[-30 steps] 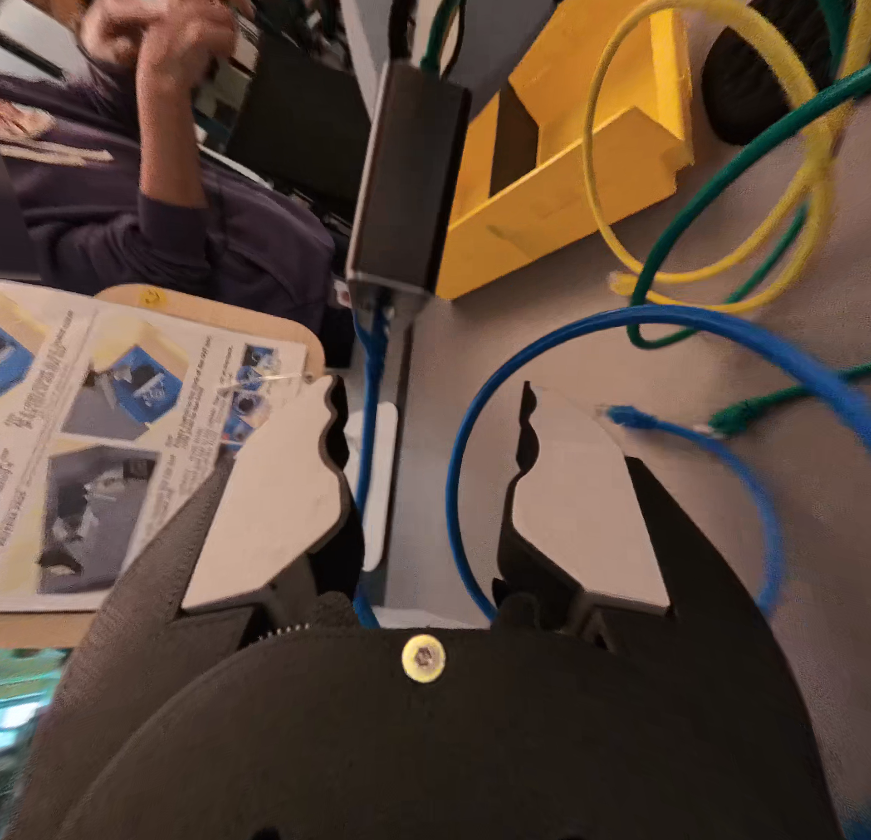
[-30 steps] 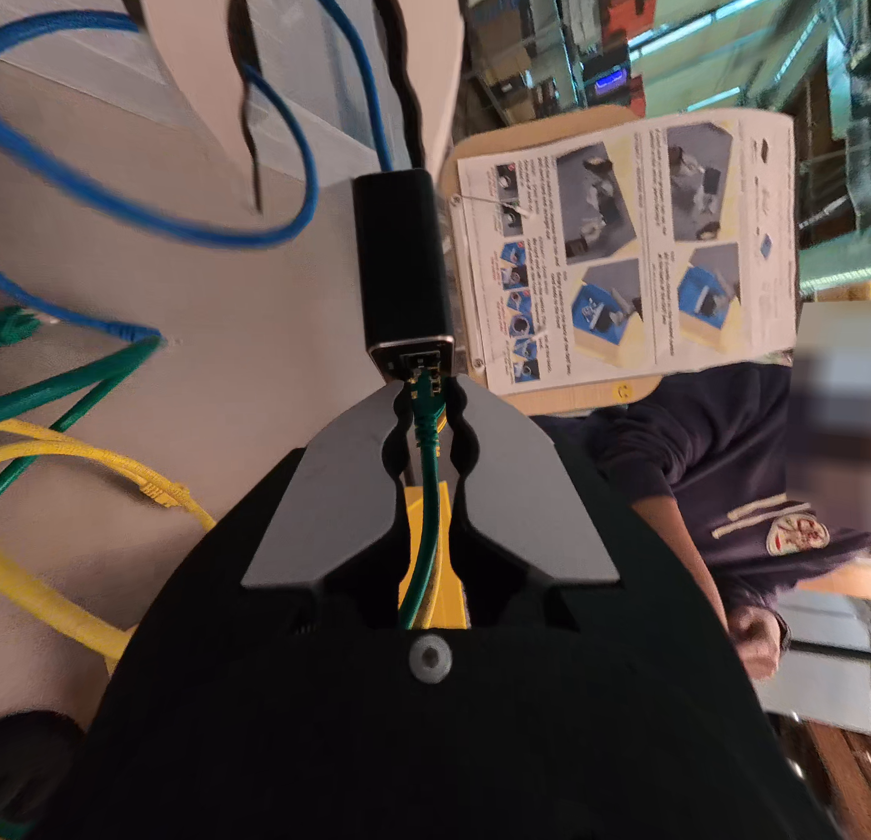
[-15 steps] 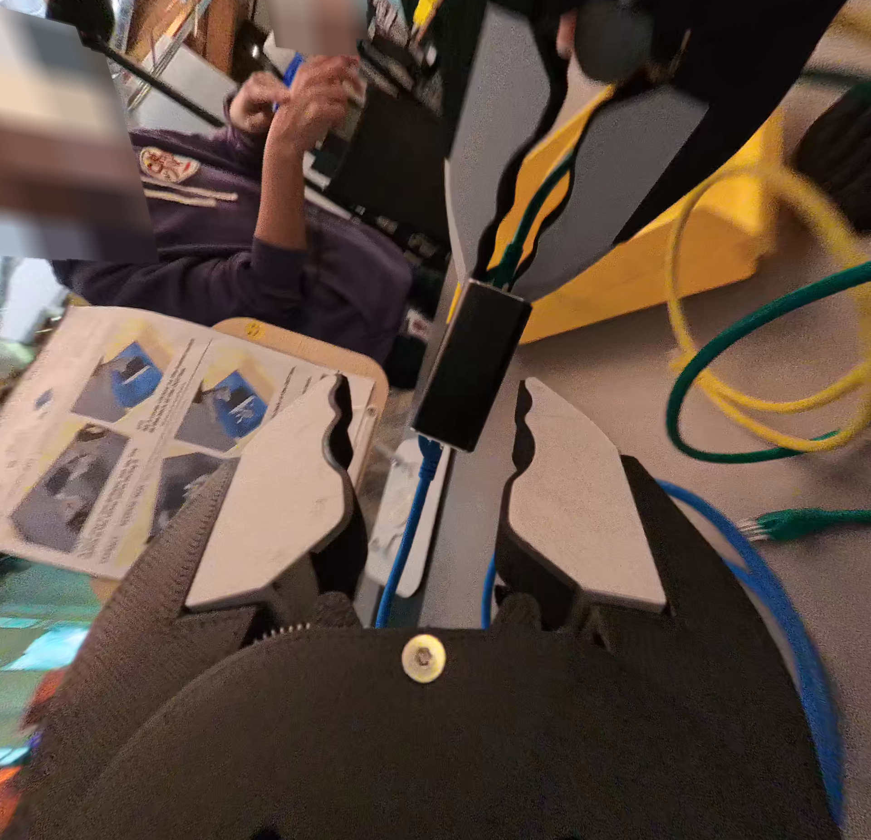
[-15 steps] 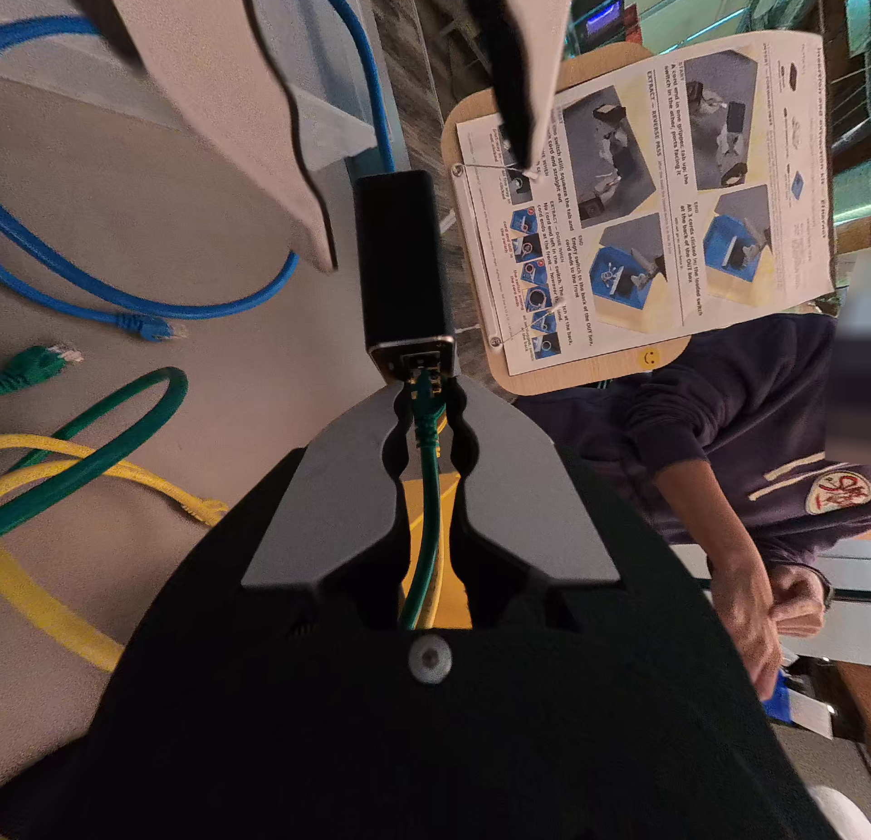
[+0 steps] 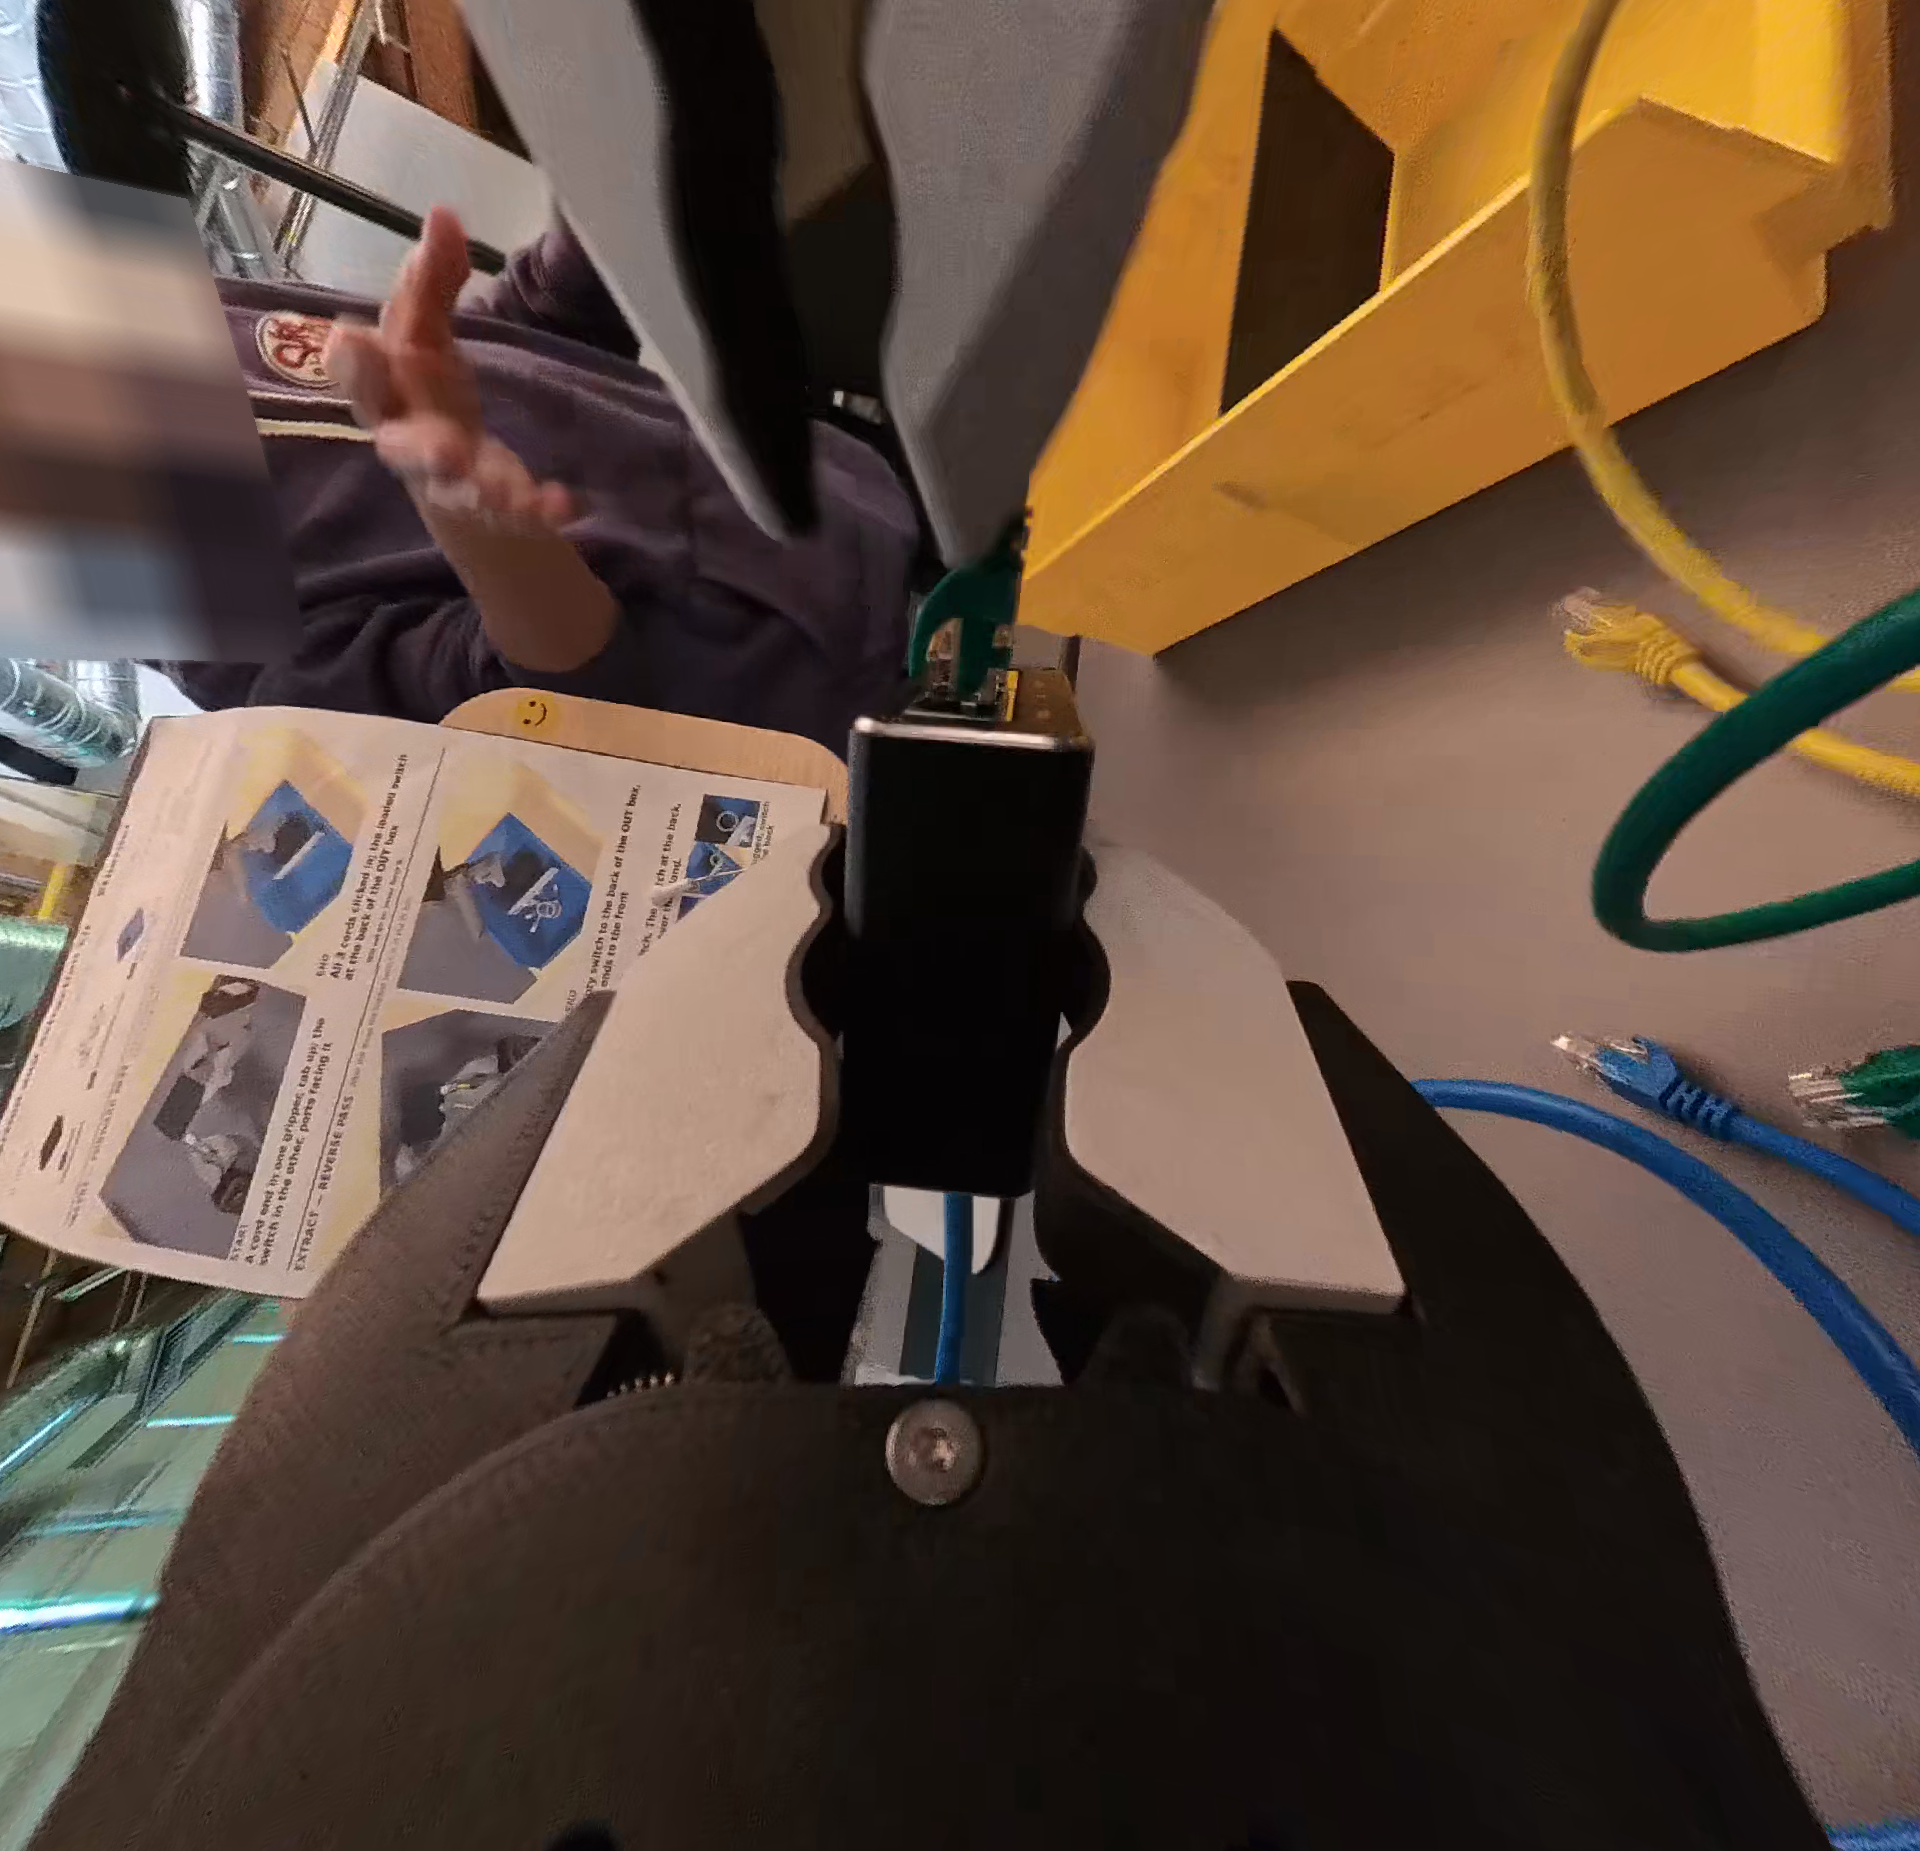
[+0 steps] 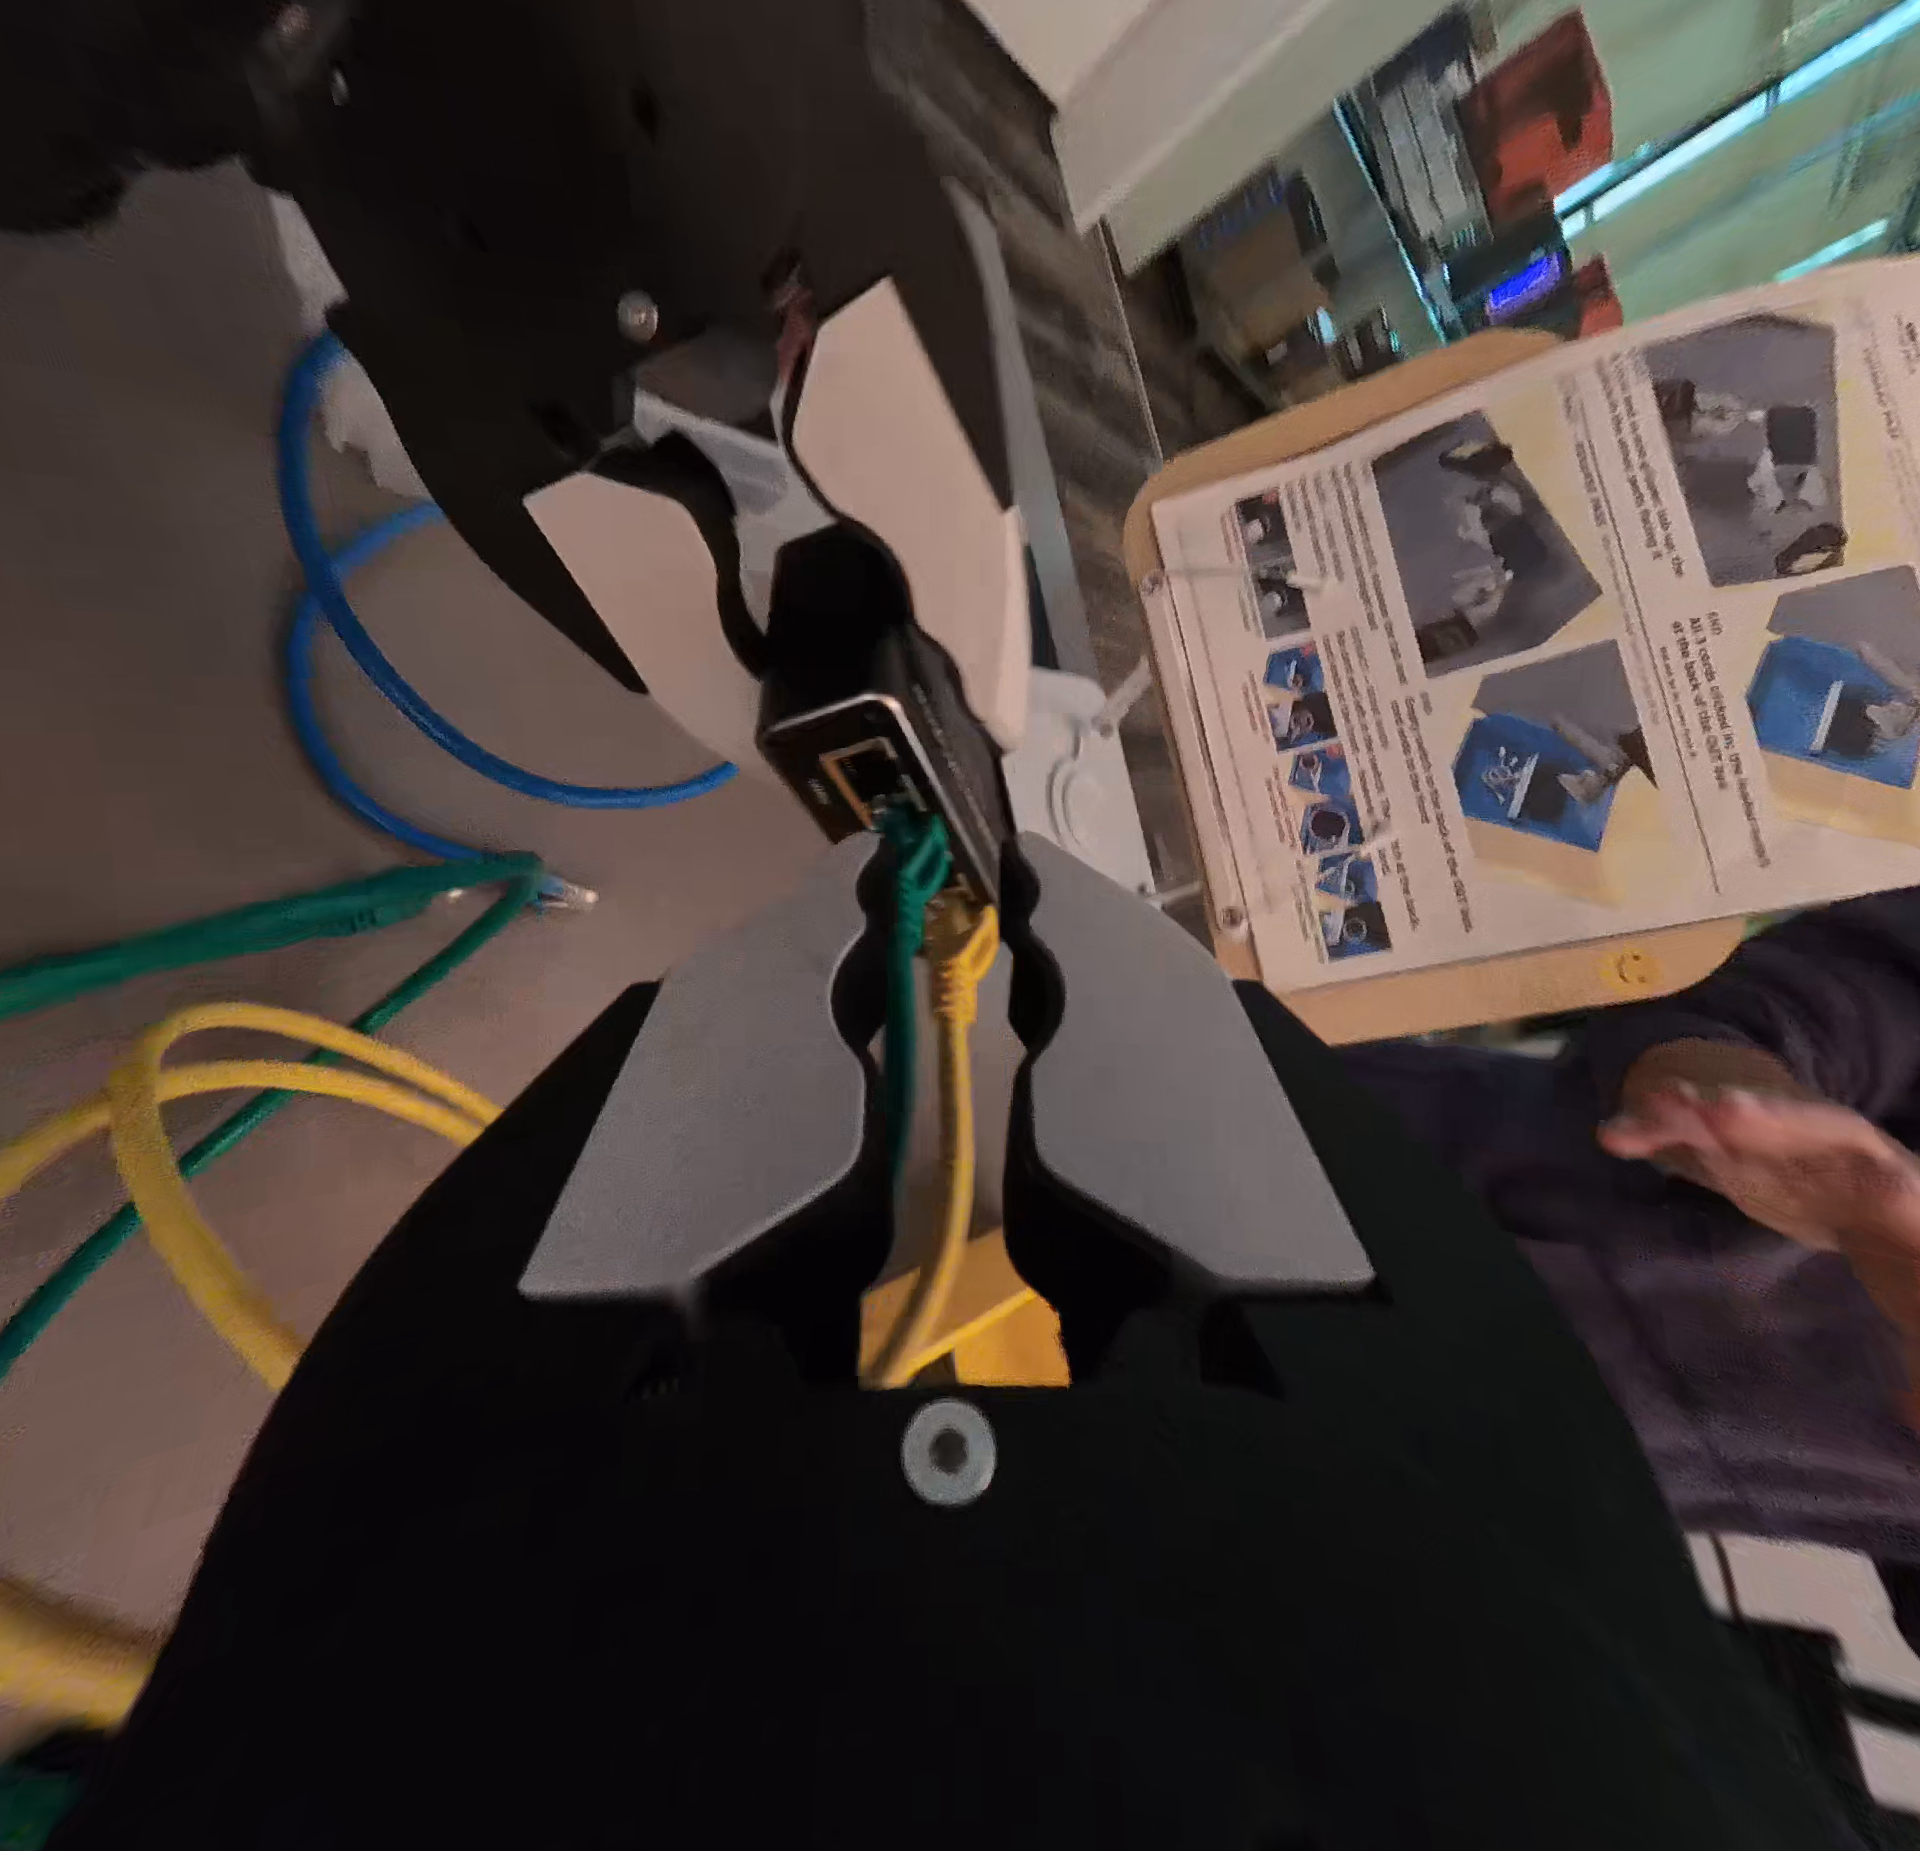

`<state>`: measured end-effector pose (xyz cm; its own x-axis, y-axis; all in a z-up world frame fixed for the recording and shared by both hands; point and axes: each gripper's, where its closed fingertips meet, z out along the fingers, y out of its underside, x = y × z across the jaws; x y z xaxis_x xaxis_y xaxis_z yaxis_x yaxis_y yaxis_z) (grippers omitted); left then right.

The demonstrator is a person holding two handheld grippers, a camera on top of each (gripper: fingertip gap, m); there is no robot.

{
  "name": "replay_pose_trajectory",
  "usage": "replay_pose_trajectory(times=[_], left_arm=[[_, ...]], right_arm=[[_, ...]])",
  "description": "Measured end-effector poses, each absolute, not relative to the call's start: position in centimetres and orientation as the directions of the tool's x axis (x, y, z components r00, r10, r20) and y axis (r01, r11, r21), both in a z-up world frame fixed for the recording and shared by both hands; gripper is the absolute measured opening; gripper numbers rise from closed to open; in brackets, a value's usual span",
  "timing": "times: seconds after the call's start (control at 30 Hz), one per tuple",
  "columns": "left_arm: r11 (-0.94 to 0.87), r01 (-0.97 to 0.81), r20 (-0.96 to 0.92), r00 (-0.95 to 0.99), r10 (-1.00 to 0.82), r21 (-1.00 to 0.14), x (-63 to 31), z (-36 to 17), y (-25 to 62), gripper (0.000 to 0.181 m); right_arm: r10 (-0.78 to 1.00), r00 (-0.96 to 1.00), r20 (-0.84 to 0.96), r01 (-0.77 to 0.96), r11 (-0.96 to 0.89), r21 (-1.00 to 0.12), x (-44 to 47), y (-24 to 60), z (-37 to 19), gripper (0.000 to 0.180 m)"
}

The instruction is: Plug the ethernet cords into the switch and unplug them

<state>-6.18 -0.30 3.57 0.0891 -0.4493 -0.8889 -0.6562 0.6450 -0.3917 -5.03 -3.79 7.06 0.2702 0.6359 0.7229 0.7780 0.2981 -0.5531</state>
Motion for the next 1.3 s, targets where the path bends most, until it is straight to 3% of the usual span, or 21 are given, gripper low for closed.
replay_pose_trajectory(times=[0.07,0.33,0.77,1.3], left_arm=[[0.649,-0.635,-0.879,0.105,-0.465,-0.419,-6.2,3.9,-0.5,0.037],[0.674,-0.611,-0.89,0.117,-0.441,-0.415,-6.1,4.7,-1.1,0.037],[0.668,-0.587,-0.864,0.115,-0.489,-0.457,-6.0,4.8,-1.4,0.037],[0.656,-0.592,-0.844,0.08,-0.53,-0.468,-6.4,4.3,-0.7,0.038]], right_arm=[[0.653,0.216,0.726,0.741,0.375,-0.557,-5.2,-4.5,8.2,0.025],[0.653,0.024,0.757,0.858,0.375,-0.351,-5.5,-4.2,6.2,0.023],[0.577,-0.019,0.816,0.846,0.444,-0.295,-5.7,-4.0,6.6,0.015],[0.679,-0.18,0.712,0.898,0.409,-0.164,-5.9,-3.7,5.8,0.015]])
